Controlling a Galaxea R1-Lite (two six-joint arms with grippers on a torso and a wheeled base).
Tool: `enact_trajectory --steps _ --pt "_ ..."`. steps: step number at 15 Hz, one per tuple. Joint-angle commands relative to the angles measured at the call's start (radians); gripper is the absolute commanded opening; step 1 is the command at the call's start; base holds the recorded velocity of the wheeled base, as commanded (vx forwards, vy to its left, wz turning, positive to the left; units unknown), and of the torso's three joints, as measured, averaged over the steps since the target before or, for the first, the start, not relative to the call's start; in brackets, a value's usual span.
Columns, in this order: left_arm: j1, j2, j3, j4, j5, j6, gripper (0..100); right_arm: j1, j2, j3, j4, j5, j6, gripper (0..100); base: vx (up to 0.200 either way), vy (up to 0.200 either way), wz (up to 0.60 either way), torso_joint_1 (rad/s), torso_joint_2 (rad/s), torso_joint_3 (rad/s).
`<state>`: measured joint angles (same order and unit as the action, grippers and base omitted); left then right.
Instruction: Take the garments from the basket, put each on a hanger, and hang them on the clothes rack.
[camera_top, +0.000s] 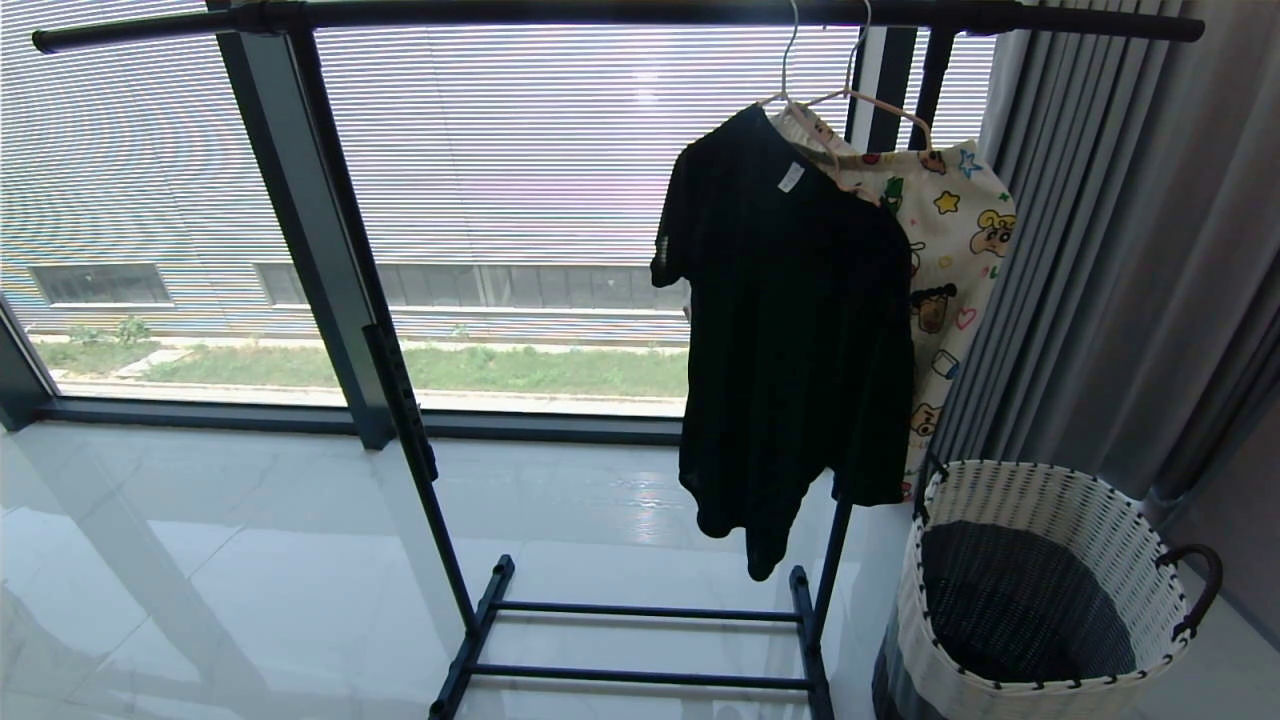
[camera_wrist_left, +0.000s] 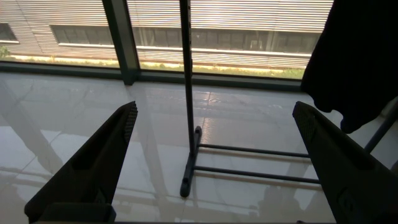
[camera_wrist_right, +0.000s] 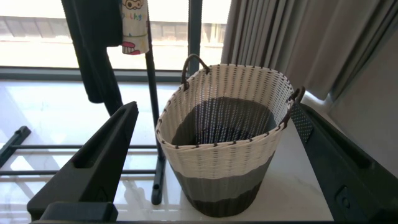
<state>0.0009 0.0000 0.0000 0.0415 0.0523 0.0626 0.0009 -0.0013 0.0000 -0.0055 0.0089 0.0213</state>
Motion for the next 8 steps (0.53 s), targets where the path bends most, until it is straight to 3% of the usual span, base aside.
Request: enact_trajectory --steps 1,8 --pt "0.001 0.0 0.0 0.0 0.0 0.0 100 0.001 0.001 0.0 -0.001 0.0 0.0 100 0.0 0.0 0.0 0.0 0.0 0.0" --pt "0.001 0.0 0.0 0.0 0.0 0.0 100 0.001 0.001 0.0 -0.001 -0.001 -0.021 100 0.0 0.0 0.0 0.0 0.0 0.0"
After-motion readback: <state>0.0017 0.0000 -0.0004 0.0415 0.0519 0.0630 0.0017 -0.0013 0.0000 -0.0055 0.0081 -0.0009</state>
